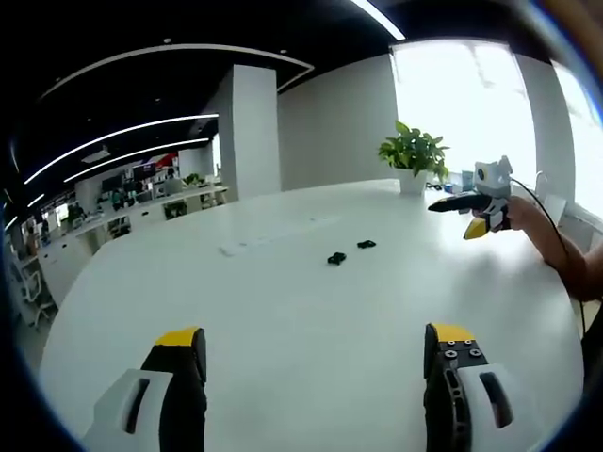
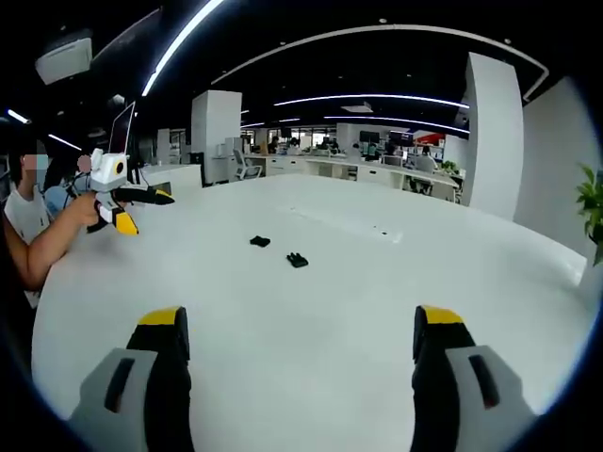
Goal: Snap the two parts of the plastic buckle together until the buckle closes and remains connected.
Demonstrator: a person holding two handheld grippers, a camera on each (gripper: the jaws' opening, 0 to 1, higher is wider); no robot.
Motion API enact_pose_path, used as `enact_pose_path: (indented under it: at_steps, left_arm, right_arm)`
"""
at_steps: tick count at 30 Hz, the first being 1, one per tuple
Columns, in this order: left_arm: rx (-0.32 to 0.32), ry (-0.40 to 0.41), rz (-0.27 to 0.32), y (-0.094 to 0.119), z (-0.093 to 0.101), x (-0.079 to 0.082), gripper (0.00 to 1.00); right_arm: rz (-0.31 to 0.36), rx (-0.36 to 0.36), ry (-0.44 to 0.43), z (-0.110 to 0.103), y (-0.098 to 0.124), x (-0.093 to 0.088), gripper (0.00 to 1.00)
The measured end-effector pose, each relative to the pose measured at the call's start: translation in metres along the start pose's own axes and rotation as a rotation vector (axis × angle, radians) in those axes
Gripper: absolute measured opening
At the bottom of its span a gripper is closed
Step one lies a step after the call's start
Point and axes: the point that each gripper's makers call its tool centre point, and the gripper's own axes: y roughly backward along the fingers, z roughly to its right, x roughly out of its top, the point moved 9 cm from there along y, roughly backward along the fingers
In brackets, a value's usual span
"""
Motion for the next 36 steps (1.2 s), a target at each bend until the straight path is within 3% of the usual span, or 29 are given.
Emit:
enact_pose_path:
  at_steps: [36]
  left_arm:
    - [0.008,0.004,-0.001,-0.0001,-0.0013,-0.0002,0.99]
  right_arm:
    - [-0.01,0.002,-0.016,-0.0021,-0.0016,-0.0016,1.0]
